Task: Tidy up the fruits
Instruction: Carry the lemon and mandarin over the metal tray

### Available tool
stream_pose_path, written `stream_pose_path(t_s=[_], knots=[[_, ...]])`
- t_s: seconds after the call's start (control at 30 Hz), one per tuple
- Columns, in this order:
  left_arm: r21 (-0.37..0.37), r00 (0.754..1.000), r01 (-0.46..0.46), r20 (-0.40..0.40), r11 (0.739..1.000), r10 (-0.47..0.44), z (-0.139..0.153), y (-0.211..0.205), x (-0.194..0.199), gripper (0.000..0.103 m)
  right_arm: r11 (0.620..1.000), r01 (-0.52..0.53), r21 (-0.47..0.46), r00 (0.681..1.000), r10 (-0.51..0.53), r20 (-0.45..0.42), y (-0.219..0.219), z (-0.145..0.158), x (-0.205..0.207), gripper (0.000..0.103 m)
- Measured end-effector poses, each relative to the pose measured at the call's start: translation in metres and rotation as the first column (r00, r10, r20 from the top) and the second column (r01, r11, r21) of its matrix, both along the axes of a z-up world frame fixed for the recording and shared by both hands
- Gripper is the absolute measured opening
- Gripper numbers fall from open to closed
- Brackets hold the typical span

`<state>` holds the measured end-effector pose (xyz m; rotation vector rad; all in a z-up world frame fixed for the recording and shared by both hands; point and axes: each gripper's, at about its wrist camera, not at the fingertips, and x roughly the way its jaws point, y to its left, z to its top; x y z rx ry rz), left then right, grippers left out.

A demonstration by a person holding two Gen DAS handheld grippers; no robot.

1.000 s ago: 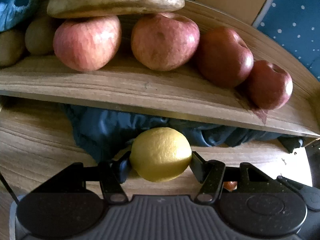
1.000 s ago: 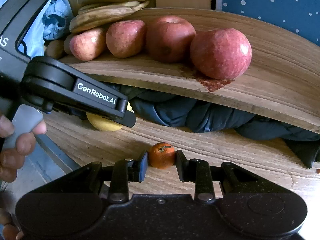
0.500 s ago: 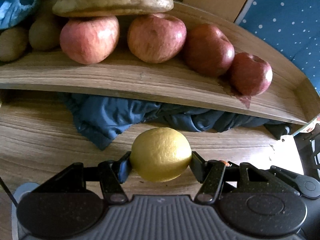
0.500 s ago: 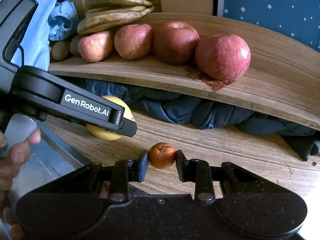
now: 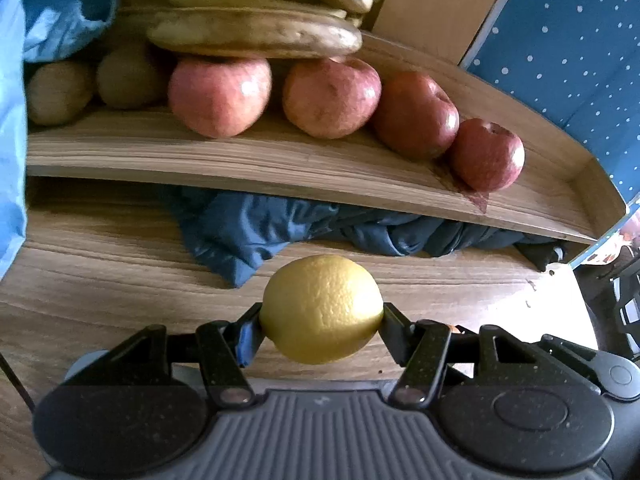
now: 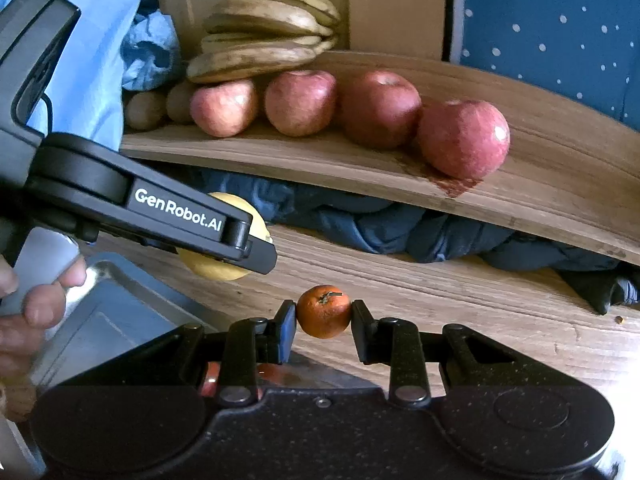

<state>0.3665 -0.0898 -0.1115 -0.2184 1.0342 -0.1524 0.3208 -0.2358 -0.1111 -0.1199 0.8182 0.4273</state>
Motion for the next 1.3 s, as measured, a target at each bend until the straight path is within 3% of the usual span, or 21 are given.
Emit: stream_pose_path(t_s=[0.63,1.3], knots=[[0.013,1.000,-0.002,0.021,1.000,0.002,0.023,0.053,-0.040,0.065,0.999,-0.045,0.020,0.999,0.044,0.023,0.050,0.018,-0.037,0.031],[0.028,1.000,0.017,-0.011,0.999,-0.017,0.012,0.089,-0.069,0.065,0.995,-0.097,-0.011,0.995,0.096,-0.017,0.082,0.015,-0.056,0.031]])
